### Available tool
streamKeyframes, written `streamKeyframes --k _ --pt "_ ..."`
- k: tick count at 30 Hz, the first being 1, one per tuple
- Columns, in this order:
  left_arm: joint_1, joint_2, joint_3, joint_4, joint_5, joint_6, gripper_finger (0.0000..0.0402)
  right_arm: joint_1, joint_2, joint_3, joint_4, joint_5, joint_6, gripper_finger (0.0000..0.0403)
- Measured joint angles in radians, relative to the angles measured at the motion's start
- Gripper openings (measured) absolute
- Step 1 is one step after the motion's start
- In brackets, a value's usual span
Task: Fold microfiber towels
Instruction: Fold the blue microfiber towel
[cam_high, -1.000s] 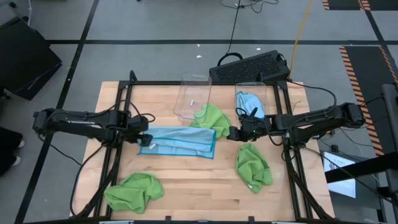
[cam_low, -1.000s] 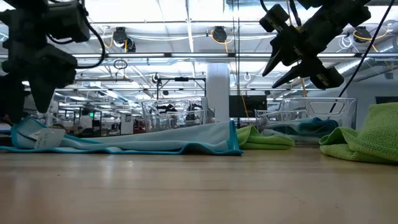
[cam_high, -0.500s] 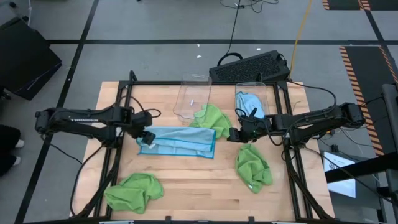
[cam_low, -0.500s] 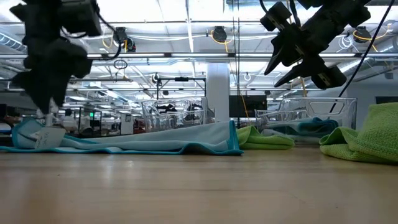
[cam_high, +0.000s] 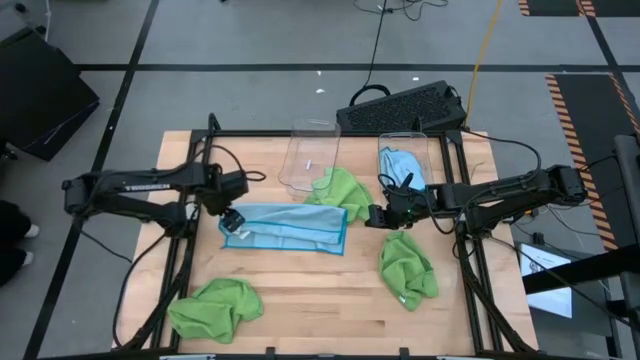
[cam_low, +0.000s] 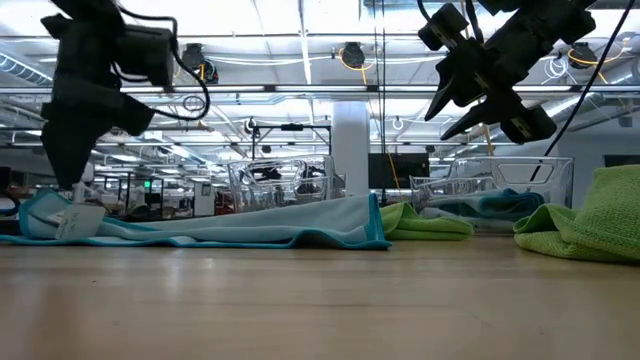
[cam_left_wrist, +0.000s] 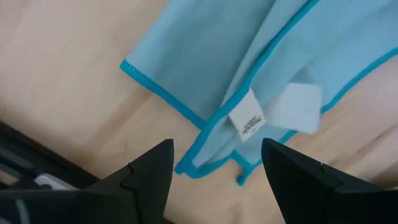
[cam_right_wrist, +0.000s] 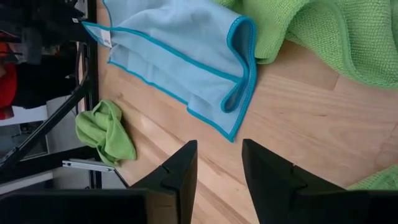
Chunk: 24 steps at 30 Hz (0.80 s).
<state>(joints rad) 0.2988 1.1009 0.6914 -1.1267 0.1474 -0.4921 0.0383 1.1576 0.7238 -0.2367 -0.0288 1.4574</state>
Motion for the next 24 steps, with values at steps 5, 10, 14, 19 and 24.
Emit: streamKeyframes --k 5,10,14,19,24 --pt "0.044 0.085 0.000 -0.035 0.027 0.120 0.0243 0.000 0.000 0.000 0.001 -0.001 0.000 0.0121" --pt "0.070 0.141 -0.001 -0.051 0.112 0.227 0.0243 0.000 0.000 0.000 0.001 -0.002 0.000 0.0121" --pt "0.073 0.154 -0.001 -0.053 0.114 0.260 0.0243 0.000 0.000 0.000 0.001 0.000 -0.005 0.0121" --pt "0.073 0.154 -0.001 -0.053 0.114 0.262 0.0242 0.000 0.000 0.000 -0.001 0.000 -0.011 0.0121" --pt "0.073 0.154 -0.001 -0.051 0.114 0.264 0.0197 0.000 0.000 0.000 0.000 0.001 -0.032 0.0121"
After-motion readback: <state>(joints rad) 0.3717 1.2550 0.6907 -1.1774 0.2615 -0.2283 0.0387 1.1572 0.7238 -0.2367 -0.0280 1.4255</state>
